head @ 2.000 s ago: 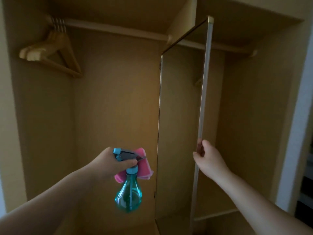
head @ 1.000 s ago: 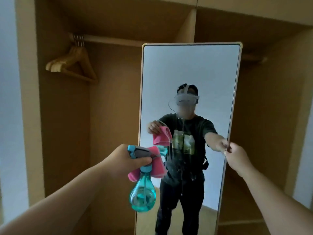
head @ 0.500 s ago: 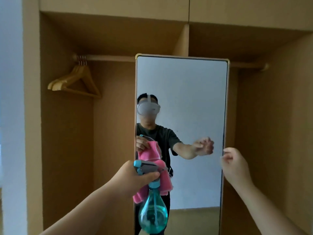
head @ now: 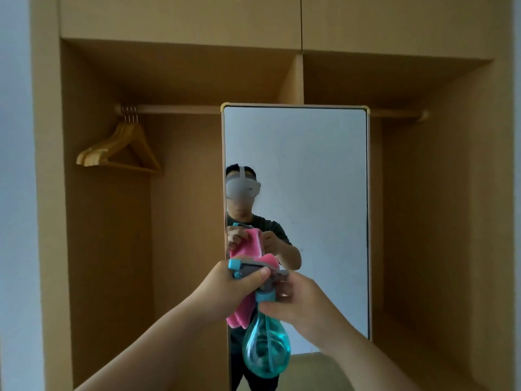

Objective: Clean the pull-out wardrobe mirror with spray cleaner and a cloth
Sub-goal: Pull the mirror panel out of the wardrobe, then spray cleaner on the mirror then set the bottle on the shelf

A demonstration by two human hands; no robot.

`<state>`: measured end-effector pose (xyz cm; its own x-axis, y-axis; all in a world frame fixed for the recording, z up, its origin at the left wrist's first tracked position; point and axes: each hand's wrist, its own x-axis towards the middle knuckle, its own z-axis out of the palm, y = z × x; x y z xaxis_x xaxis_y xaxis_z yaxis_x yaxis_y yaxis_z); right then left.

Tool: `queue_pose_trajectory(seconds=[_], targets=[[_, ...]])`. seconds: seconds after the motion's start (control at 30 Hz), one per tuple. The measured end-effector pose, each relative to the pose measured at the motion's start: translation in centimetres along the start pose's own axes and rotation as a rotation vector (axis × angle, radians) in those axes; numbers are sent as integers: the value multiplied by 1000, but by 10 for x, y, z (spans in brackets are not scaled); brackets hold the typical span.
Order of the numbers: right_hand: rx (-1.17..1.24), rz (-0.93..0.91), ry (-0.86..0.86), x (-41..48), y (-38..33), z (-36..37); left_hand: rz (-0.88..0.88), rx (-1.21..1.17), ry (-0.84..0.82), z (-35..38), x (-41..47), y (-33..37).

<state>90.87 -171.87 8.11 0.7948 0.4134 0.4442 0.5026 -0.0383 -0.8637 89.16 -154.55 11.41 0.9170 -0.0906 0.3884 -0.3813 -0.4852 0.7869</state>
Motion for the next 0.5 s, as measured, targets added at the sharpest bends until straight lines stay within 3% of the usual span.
queue_pose_trajectory(seconds=[0.23, 0.5], targets=[[227, -38, 56, 10, -10, 5, 39, 45, -20, -23, 3, -2], [206, -62, 28, 31, -34, 1, 128, 413, 26, -24, 11, 4]])
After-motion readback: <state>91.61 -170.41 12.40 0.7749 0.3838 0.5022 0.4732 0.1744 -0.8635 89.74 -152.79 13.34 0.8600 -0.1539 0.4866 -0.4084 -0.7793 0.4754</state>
